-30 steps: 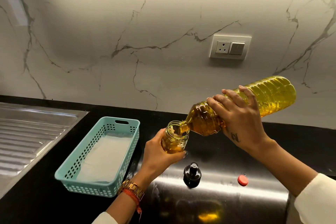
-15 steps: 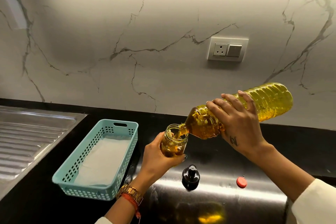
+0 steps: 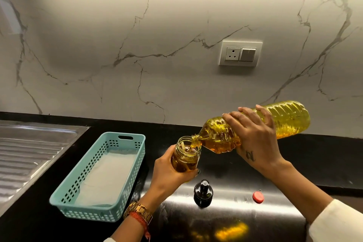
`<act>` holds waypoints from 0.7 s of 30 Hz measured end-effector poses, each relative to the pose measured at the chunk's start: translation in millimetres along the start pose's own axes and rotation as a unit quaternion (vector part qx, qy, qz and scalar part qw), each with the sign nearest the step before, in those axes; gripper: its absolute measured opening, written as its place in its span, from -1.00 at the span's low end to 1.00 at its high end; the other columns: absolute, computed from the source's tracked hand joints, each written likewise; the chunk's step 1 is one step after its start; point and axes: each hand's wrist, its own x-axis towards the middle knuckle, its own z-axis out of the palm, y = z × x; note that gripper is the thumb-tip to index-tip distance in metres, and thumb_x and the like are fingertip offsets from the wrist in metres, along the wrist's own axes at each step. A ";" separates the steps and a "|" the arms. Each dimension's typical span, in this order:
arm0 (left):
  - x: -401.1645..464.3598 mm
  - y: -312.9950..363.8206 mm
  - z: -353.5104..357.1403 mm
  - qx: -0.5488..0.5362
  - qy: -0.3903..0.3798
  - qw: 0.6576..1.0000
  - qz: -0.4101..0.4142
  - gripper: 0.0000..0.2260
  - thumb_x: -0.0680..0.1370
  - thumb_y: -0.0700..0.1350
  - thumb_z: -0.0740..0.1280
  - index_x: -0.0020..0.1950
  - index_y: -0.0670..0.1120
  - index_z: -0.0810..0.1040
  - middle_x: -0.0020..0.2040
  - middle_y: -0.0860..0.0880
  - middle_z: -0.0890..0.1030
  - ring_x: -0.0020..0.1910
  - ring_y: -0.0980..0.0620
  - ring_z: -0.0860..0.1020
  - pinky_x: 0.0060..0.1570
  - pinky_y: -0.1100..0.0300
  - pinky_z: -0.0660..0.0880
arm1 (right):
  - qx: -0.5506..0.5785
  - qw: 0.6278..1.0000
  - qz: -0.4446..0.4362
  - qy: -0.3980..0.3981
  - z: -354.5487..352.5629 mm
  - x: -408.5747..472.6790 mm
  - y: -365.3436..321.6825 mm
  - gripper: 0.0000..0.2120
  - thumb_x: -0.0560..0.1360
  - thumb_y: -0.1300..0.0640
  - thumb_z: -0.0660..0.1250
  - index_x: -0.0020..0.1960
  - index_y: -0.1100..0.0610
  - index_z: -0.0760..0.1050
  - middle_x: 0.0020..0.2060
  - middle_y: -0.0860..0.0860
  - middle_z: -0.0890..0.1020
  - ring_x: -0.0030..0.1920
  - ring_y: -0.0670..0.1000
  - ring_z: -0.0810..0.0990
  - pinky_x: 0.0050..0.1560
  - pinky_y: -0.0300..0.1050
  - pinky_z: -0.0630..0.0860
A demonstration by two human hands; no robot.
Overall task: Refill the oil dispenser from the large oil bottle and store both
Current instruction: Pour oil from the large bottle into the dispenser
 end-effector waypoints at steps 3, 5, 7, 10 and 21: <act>1.2 1.0 0.6 -0.002 -0.002 1.000 -0.001 -0.51 0.20 -0.16 0.61 0.03 0.08 0.50 -0.07 0.06 0.63 -0.08 0.22 0.59 -0.12 0.36 0.53 | 0.006 1.000 0.016 -0.005 2.7 -2.4 -0.1 -0.30 0.06 0.22 0.61 0.18 0.09 0.52 0.05 0.10 0.65 0.13 0.20 0.57 0.26 0.19 0.27; 2.4 0.9 0.9 -0.006 -0.002 1.000 -0.001 -0.50 0.20 -0.17 0.61 0.03 0.09 0.49 -0.07 0.07 0.63 -0.08 0.22 0.59 -0.13 0.38 0.52 | 0.013 0.999 0.029 -0.015 5.2 -4.9 -0.1 -0.29 0.05 0.18 0.62 0.18 0.08 0.52 0.05 0.09 0.65 0.12 0.19 0.58 0.25 0.20 0.31; 3.5 1.3 1.0 -0.011 -0.003 1.000 -0.003 -0.49 0.20 -0.17 0.61 0.04 0.10 0.49 -0.05 0.07 0.63 -0.07 0.23 0.59 -0.12 0.38 0.52 | 0.021 0.999 0.042 -0.025 6.8 -7.4 -0.5 -0.28 0.04 0.16 0.63 0.18 0.07 0.52 0.05 0.07 0.65 0.12 0.17 0.58 0.23 0.20 0.34; 5.0 2.0 1.6 -0.022 -0.003 1.000 -0.007 -0.48 0.20 -0.18 0.60 0.05 0.10 0.49 -0.04 0.08 0.63 -0.06 0.22 0.59 -0.12 0.38 0.51 | 0.034 0.997 0.064 -0.030 9.8 -10.6 -0.9 -0.28 0.03 0.14 0.62 0.17 0.07 0.52 0.02 0.06 0.66 0.08 0.16 0.60 0.19 0.20 0.38; 11.2 6.1 4.4 -0.080 -0.017 0.996 -0.031 -0.48 0.13 -0.09 0.61 0.02 0.08 0.52 -0.07 0.03 0.65 -0.06 0.09 0.63 -0.05 0.05 0.60 | 0.133 0.977 0.139 -0.091 14.5 -21.9 -7.7 -0.31 0.12 -0.10 0.55 0.19 0.08 0.47 -0.07 0.07 0.66 -0.06 0.15 0.63 -0.02 0.08 0.49</act>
